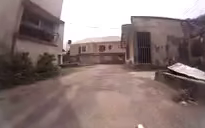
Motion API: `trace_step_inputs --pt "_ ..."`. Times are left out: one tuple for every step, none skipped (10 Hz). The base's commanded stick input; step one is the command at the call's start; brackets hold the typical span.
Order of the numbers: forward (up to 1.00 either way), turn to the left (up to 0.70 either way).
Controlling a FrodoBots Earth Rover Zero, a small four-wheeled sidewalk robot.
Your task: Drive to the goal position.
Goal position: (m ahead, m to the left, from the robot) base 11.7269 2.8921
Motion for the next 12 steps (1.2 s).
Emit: trace_step_inputs --pt "0.5 0.07" --pt "0.5 0.07" --pt "0.5 0.07" --pt "0.5 0.07" --pt "0.5 0.07" --pt "0.5 0.07" --pt "0.5 0.07" --pt "0.5 0.07" --pt "0.5 0.07" --pt "0.5 0.07" --pt "0.5 0.07" --pt "0.5 0.07"
